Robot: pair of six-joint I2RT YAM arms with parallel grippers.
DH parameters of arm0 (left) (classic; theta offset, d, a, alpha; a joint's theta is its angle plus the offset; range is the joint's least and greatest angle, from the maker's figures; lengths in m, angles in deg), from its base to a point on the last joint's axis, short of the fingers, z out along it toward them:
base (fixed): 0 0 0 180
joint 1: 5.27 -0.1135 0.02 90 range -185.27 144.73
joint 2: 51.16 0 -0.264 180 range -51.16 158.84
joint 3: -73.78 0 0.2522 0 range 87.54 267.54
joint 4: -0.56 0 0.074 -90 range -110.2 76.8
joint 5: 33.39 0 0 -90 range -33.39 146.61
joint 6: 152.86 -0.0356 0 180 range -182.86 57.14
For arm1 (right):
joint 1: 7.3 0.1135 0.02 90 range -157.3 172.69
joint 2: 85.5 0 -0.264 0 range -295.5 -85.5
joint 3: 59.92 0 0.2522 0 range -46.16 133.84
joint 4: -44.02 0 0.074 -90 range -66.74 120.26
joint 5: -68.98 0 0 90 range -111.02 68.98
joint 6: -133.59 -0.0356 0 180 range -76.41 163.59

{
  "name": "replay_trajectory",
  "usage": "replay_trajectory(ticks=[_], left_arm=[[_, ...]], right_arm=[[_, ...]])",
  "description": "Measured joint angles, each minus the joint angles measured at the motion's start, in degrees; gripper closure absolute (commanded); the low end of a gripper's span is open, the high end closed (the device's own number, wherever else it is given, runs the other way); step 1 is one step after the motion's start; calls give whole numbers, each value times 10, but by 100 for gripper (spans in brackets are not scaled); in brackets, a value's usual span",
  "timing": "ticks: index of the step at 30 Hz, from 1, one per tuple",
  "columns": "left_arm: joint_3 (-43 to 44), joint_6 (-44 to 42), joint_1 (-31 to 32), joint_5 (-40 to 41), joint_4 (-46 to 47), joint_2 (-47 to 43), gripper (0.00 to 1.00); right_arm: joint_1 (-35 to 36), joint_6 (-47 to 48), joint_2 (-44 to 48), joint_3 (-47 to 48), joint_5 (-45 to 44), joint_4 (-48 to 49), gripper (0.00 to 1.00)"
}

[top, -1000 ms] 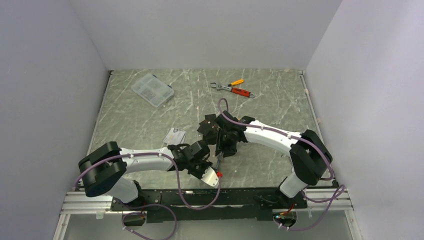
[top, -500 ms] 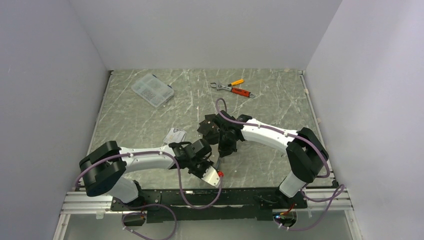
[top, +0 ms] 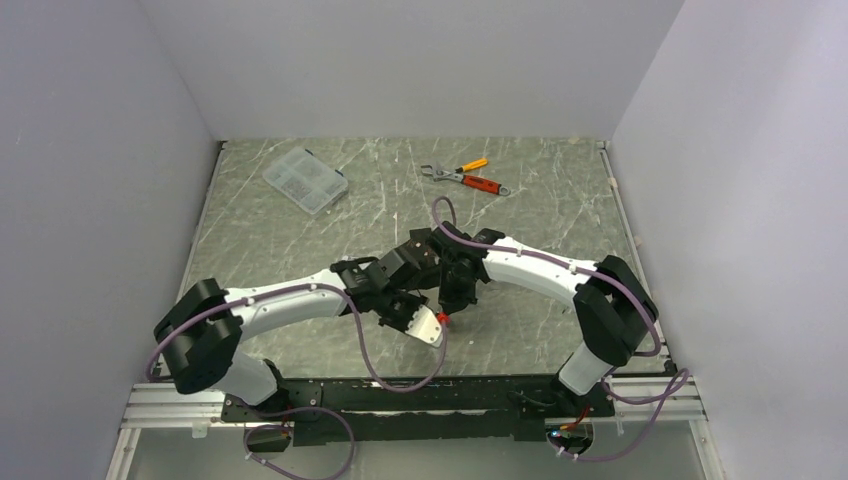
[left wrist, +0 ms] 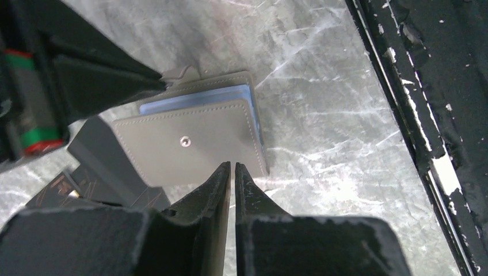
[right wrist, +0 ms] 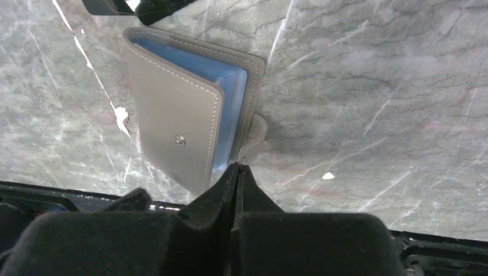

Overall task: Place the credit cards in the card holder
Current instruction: Close the card holder at the center of the board.

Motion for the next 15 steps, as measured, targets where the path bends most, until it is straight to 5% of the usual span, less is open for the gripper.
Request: replay_trajectory(ticks=[15], left_arm=[[28, -10, 30, -8, 20, 116, 86]], right_arm=[[-46, -2, 38, -30, 56, 52, 100]])
